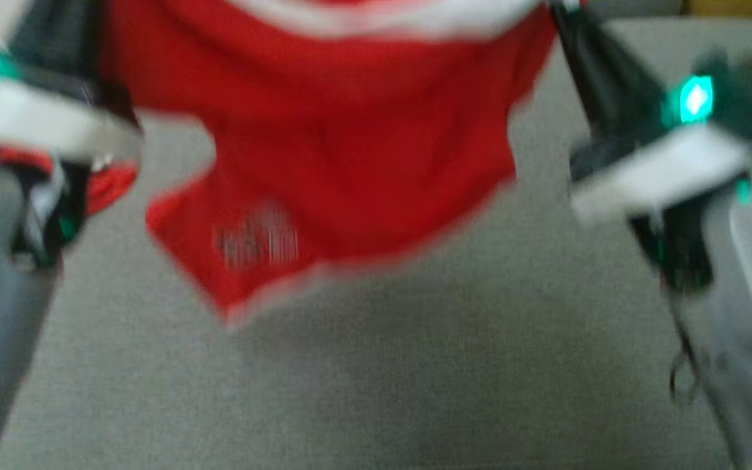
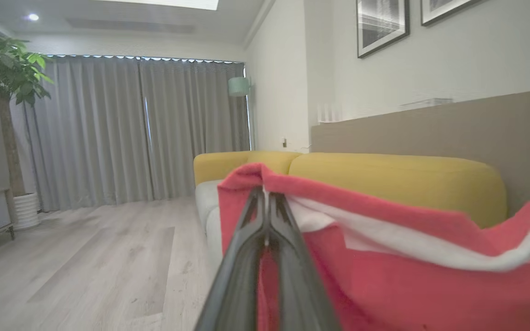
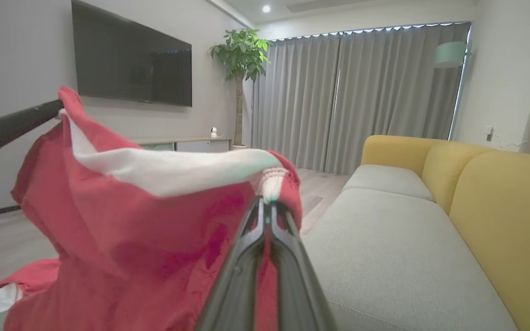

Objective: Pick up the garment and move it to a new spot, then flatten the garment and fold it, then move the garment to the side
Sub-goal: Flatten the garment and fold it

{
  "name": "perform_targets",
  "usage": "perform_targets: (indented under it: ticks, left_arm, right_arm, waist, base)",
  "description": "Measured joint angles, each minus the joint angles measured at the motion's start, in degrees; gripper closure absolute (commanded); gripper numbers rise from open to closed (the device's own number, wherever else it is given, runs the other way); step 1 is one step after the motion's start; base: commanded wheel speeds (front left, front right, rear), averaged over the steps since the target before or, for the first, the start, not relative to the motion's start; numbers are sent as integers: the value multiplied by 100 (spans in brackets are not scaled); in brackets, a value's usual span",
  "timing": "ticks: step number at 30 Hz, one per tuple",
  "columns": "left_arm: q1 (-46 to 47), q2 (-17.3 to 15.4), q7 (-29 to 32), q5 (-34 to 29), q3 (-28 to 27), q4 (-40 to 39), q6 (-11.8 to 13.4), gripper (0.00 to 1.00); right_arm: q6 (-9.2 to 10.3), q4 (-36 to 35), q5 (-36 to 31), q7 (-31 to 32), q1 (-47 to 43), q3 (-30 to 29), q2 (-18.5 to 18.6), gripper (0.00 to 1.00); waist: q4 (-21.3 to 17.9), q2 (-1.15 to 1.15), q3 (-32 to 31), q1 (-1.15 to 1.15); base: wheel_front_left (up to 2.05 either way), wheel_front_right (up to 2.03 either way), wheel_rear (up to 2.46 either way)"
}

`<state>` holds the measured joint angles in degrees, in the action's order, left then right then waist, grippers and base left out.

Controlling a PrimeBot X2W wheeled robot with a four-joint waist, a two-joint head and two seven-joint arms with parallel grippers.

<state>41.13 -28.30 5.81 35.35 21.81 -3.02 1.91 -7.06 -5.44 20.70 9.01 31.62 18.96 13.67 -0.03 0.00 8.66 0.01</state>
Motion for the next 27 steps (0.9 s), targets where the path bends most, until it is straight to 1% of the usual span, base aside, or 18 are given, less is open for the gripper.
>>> perform_targets:
  ticks: [3,6,9,11,15,16,20,23,27]
  left_arm:
    - [843,166,-324,-82,-94,855,-102,100]
    - [1711,314,-747,-307,-145,1601,-196,100]
    - [2341,543,-1083,-474,-122,2215,-272,100]
    - [2528,711,-1272,-508,-98,2595,-346,100]
    - [2399,999,-1537,-464,67,3248,-503,100]
    - [2399,999,-1537,-464,67,3248,-503,100]
    - [1947,1211,-1737,-361,236,3609,-644,100]
    - [1551,1258,-1866,-216,241,3768,-726,100]
    - [1061,1252,-1970,-80,165,3754,-777,100]
  right_arm:
    - [0,977,-62,-193,1196,245,1,100]
    - [0,1989,-243,-568,2259,319,-63,100]
    - [0,2874,-443,-1002,2992,315,-204,100]
    - [0,3404,-509,-1273,3242,331,-344,100]
    - [0,4368,-503,-1691,3217,554,-586,100]
    - [0,4368,-503,-1691,3217,554,-586,100]
    - [0,4958,-403,-2015,3004,920,-602,100]
    - [0,5119,-204,-2167,2742,1147,-603,100]
    - [0,5025,12,-2281,2341,1372,-565,100]
  waist:
    - [-54,0,350,1]
    - [-122,0,672,1]
    - [-170,0,945,1]
    - [-184,0,1100,1]
    - [-179,0,1335,0]
    - [-179,0,1335,0]
    - [-137,0,1516,0]
    - [-133,0,1570,0]
    - [-179,0,1517,-2]
  base:
    - [0,0,0]
    - [0,0,0]
    - [0,0,0]
    - [0,0,0]
    - [0,0,0]
    - [0,0,0]
    - [0,0,0]
    - [0,0,0]
    - [0,0,0]
